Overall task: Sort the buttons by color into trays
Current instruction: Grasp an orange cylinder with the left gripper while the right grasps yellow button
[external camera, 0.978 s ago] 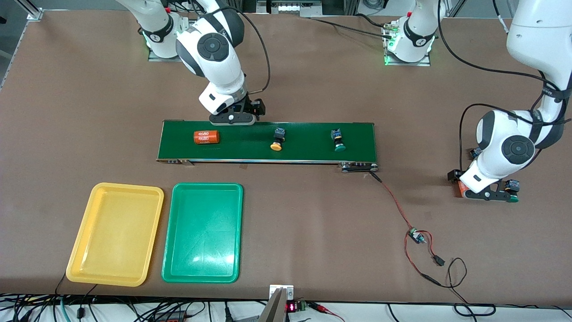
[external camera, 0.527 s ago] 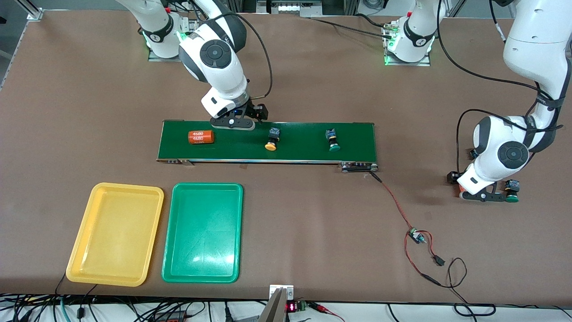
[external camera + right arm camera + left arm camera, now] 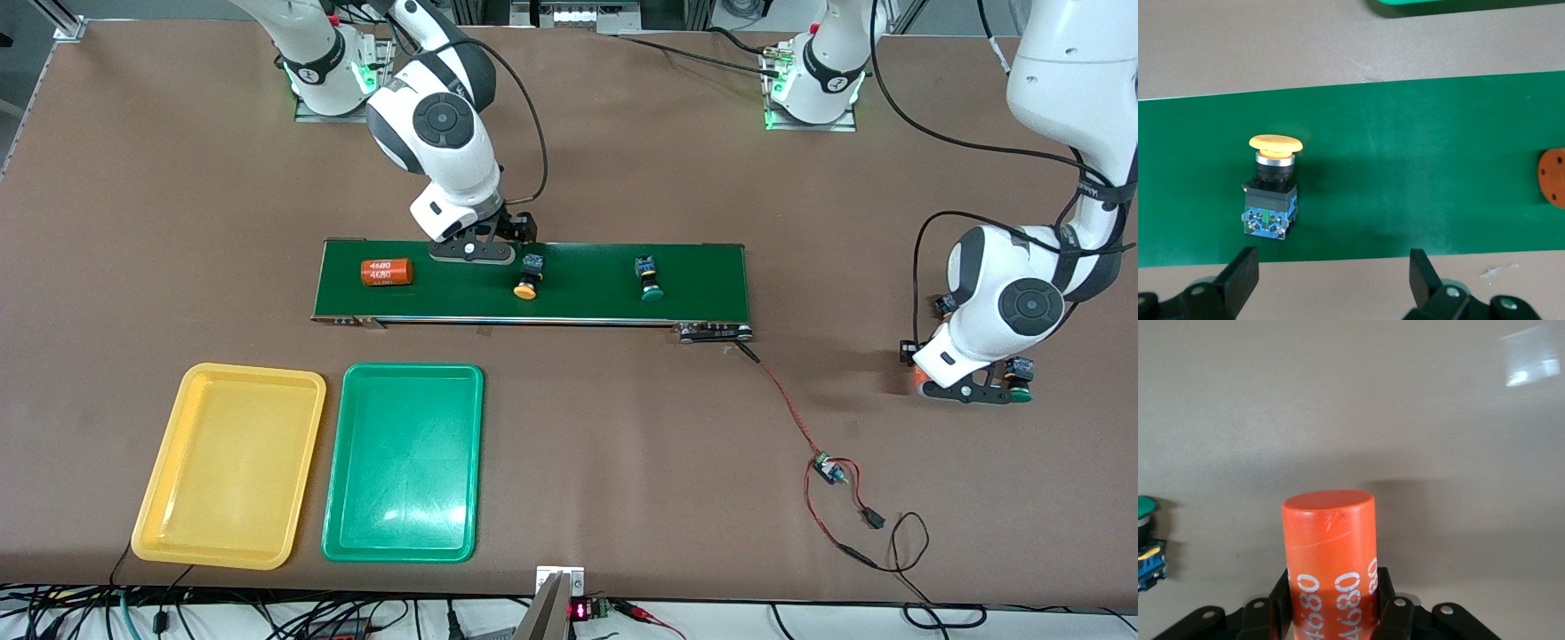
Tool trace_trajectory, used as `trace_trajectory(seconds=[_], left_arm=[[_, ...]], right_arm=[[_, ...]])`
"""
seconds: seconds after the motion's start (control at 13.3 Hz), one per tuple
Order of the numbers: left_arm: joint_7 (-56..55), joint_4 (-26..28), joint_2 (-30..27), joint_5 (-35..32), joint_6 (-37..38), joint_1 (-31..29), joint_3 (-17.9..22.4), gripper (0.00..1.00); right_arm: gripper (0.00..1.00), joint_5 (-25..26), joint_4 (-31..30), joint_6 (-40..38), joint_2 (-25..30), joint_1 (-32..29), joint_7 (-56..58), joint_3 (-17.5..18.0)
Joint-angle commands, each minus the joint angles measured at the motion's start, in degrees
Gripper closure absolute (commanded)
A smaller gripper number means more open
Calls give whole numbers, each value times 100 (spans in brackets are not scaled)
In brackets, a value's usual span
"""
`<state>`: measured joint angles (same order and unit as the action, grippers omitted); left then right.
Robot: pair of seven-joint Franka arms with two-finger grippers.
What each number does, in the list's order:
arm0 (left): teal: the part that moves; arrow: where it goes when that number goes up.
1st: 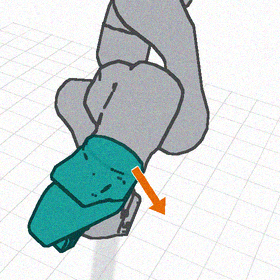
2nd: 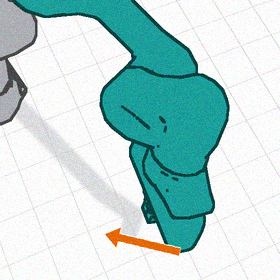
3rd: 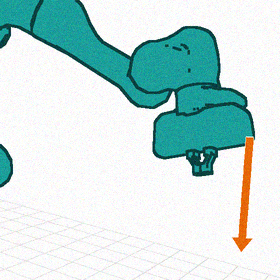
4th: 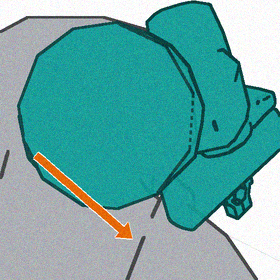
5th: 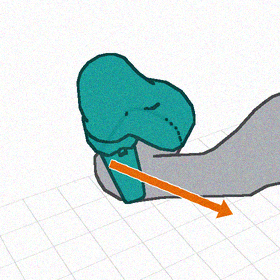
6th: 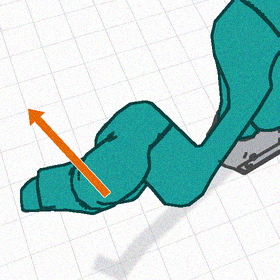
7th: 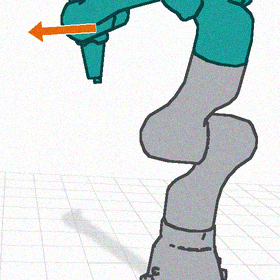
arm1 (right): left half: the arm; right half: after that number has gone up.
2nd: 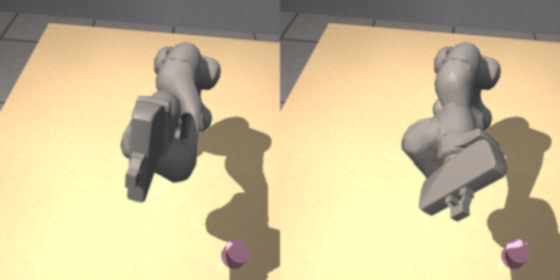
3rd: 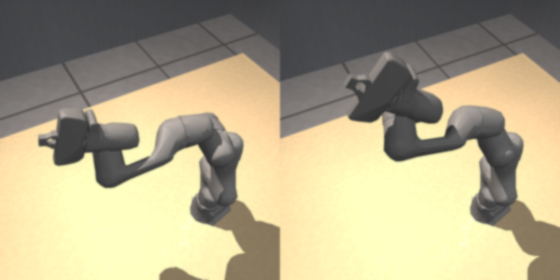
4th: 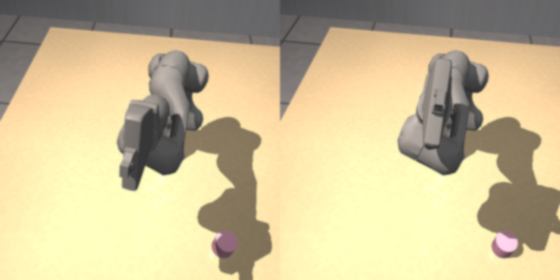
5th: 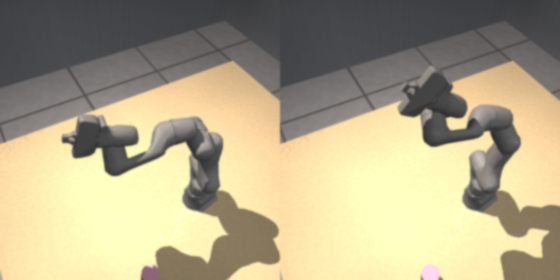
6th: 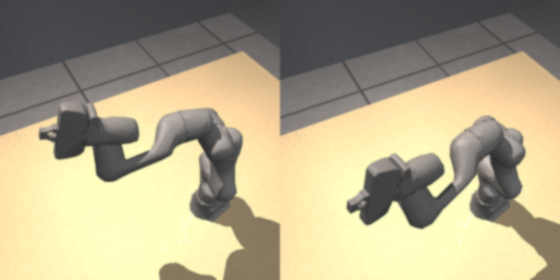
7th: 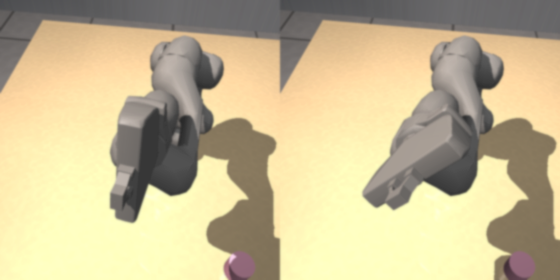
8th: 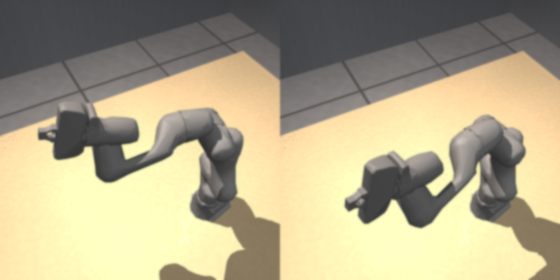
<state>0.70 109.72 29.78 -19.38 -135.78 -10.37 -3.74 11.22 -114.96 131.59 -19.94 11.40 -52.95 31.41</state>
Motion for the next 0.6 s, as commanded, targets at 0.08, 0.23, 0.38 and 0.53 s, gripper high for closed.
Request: trace_trajectory(seconds=[0.08,0.23,0.38,0.53], left_arm=[[176,50,-472,101,963,9,-827,68],[403,50,-613,92,1455,0,-1442,68],[808,50,-701,110,1607,-18,-1944,68],[1193,58,-763,110,1642,-27,-2191,70]], right_arm=[[0,135,175,51,-230,99,-145,-108],[0,126,254,42,-291,100,-145,-118],[0,117,298,42,-370,99,-198,-179],[0,91,351,42,-432,134,-294,-197]])
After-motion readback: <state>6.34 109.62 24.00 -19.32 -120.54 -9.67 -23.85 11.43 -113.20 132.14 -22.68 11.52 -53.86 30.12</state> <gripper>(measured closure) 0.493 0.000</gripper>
